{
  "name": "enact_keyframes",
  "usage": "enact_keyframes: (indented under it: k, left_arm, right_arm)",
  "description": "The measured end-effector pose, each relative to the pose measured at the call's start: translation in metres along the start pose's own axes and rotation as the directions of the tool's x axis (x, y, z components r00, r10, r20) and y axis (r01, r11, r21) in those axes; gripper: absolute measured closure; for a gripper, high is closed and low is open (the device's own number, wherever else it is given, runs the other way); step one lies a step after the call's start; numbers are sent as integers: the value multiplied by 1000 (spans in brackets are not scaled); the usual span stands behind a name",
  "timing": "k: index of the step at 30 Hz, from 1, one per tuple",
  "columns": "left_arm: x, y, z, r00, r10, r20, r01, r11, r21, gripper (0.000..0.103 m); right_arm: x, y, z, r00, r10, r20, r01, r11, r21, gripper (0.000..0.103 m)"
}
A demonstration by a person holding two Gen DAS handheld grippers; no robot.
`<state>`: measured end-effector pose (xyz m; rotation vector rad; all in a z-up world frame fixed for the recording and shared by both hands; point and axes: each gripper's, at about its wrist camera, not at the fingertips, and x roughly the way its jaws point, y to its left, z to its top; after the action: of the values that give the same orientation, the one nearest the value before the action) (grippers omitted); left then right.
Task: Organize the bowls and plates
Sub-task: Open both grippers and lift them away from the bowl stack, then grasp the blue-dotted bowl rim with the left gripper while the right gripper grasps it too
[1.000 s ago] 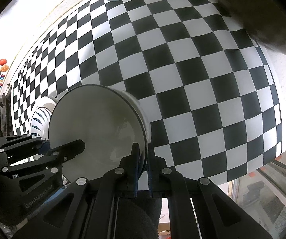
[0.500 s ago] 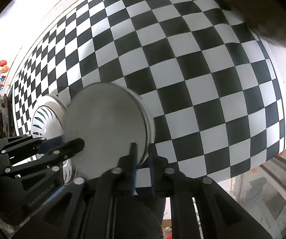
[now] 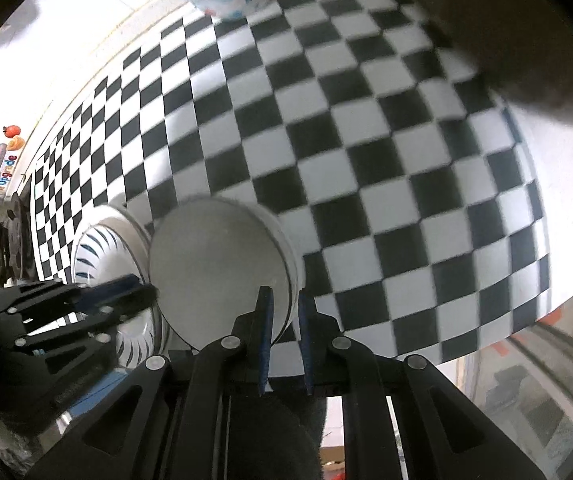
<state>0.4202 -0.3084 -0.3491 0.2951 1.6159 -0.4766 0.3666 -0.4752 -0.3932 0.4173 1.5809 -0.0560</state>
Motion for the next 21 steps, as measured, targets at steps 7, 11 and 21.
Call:
enact_keyframes:
  k: [7, 11, 21]
  left_arm:
    - [-50, 39, 79, 983, -54, 177, 76, 990, -119, 75]
    - [-56, 64, 134, 970, -59, 237, 108, 974, -199, 75]
    - [-12, 88, 240, 977, -92, 193, 143, 952, -271, 76]
  right_arm:
    - [-53, 24, 64, 994, -1, 110, 10, 997, -75, 51]
    - [-64, 44, 126, 984, -26, 175, 48, 991, -122, 51]
    - [-19, 63, 289, 972, -162, 171, 188, 970, -152, 52]
